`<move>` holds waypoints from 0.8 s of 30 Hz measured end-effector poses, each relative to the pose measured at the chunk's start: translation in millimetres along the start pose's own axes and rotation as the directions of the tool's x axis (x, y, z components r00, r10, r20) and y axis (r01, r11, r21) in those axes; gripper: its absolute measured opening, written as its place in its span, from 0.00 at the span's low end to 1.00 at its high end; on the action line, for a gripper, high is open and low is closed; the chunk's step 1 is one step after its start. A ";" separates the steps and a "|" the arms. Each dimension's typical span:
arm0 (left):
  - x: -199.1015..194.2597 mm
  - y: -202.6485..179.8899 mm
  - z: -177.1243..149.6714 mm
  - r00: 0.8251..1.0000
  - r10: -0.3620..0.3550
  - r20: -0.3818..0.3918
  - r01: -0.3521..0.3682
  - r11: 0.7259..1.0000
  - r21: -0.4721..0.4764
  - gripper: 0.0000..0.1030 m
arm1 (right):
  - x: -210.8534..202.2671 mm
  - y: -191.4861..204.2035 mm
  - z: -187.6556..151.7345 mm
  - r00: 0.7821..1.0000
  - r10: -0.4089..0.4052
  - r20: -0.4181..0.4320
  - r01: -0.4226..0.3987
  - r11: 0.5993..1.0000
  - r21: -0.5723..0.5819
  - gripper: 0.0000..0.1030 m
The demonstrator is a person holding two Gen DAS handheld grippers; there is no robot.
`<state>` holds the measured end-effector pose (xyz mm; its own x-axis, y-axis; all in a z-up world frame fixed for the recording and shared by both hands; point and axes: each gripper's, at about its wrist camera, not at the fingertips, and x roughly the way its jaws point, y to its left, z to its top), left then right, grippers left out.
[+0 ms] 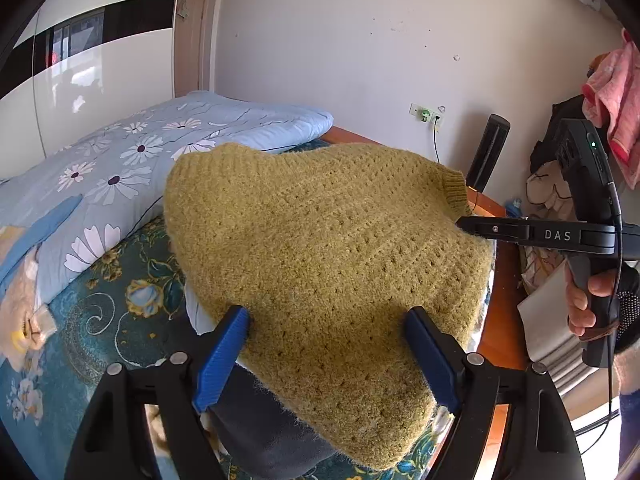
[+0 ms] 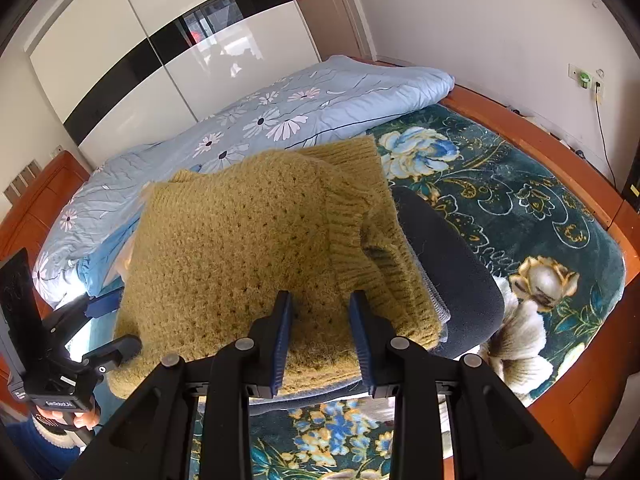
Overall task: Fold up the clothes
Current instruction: 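Lower the folded sweater onto the clothes stack with both grippers, then open both grippers and withdraw them from the sweater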
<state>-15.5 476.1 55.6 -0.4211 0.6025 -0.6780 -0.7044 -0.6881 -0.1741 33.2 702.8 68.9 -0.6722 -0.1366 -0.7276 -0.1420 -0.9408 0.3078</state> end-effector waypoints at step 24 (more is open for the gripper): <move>-70.0 27.0 -108.4 0.991 0.130 -0.012 -0.130 0.978 -0.161 0.84 | -12.8 98.9 -124.9 0.999 -0.034 -0.010 0.033 0.999 -0.017 0.50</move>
